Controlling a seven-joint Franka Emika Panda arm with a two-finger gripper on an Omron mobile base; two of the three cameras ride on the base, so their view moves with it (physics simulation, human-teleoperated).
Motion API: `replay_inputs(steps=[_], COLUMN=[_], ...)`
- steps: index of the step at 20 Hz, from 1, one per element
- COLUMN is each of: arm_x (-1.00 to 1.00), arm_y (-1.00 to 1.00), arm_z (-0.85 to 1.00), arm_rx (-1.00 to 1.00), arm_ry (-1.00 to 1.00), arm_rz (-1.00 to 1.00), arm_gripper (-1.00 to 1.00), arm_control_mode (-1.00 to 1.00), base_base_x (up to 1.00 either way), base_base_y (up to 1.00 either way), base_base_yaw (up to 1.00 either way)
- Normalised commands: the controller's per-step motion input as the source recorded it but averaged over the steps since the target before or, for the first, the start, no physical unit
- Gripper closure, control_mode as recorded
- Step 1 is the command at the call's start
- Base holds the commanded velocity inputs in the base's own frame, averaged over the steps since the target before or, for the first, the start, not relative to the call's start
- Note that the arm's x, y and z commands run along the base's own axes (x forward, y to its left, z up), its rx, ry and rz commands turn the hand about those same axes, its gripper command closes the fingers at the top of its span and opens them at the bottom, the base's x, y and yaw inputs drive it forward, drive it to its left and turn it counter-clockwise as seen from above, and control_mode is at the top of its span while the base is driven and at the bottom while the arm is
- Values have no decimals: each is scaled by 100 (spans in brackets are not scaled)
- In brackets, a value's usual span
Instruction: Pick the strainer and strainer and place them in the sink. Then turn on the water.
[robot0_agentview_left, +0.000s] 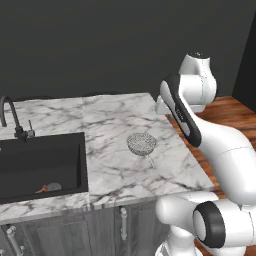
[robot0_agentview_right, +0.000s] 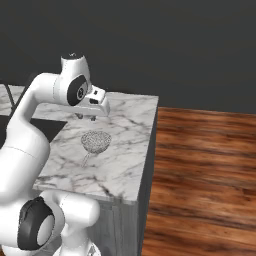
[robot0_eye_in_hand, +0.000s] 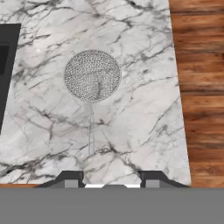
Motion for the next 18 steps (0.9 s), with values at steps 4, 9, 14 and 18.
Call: replay_inputs(steps=[4, 9, 14, 18], arm_x=[-3, -15, 0, 0], arm_y=[0, 0, 6, 24], arm_z=[-5, -34, -55, -50], arm_rx=[0, 1, 2, 0], arm_ry=[0, -1, 0, 8], arm_rz=[0, 0, -1, -4], arm_gripper=[-100, -100, -100, -100], arm_control_mode=[-100, -100, -100, -100], base_base_x=[0, 0, 0, 0], base_base_y=[0, 0, 0, 0], base_base_yaw=[0, 0, 0, 0])
